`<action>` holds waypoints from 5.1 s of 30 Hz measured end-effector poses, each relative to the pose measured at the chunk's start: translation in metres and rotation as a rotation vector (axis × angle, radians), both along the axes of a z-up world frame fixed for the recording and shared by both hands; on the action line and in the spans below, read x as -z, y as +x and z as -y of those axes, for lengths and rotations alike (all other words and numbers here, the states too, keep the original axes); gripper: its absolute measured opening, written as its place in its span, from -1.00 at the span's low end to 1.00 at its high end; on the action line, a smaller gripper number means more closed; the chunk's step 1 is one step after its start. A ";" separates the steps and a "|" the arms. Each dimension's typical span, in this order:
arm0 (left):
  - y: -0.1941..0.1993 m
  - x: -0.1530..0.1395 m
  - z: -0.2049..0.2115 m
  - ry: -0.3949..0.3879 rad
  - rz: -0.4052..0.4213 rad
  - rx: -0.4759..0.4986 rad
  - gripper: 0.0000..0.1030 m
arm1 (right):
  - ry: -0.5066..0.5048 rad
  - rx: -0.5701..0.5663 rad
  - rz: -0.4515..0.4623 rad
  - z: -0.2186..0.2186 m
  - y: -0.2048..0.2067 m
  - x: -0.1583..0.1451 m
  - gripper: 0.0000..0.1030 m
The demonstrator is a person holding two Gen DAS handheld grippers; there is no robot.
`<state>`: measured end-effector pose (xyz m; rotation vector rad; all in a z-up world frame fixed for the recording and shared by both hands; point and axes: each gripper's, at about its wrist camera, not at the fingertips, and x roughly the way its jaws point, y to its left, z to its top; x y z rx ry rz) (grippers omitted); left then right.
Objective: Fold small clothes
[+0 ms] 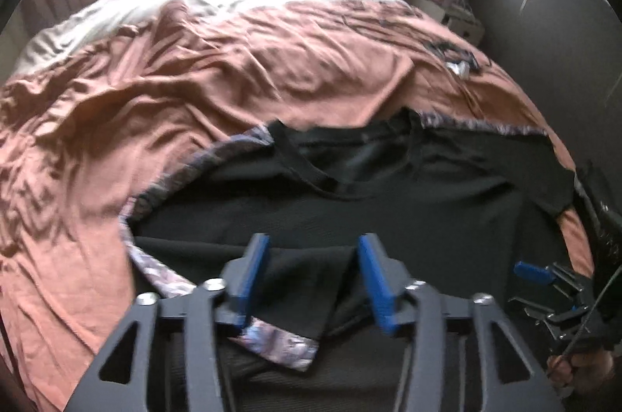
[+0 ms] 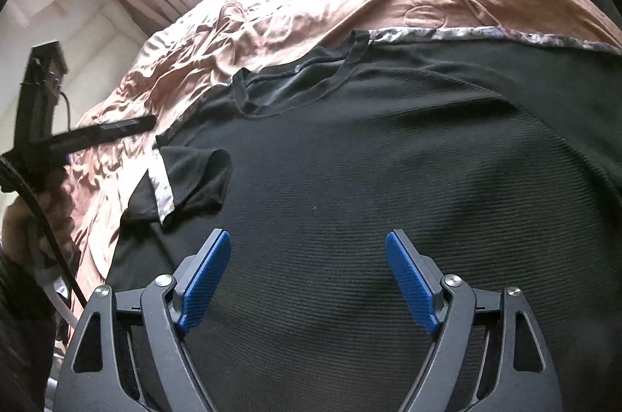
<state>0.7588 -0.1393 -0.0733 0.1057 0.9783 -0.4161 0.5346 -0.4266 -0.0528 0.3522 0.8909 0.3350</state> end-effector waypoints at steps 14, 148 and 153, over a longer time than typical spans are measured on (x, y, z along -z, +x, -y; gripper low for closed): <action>-0.030 0.007 -0.116 -0.042 -0.010 -0.172 0.11 | -0.103 -0.095 0.060 -0.038 -0.004 -0.008 0.57; -0.036 0.084 -0.195 -0.270 -0.112 -0.289 -0.32 | 0.230 0.004 -0.196 -0.107 0.100 0.050 -0.13; -0.039 0.067 -0.203 -0.262 -0.066 -0.315 -0.32 | 0.266 0.034 -0.231 -0.103 0.120 0.065 -0.94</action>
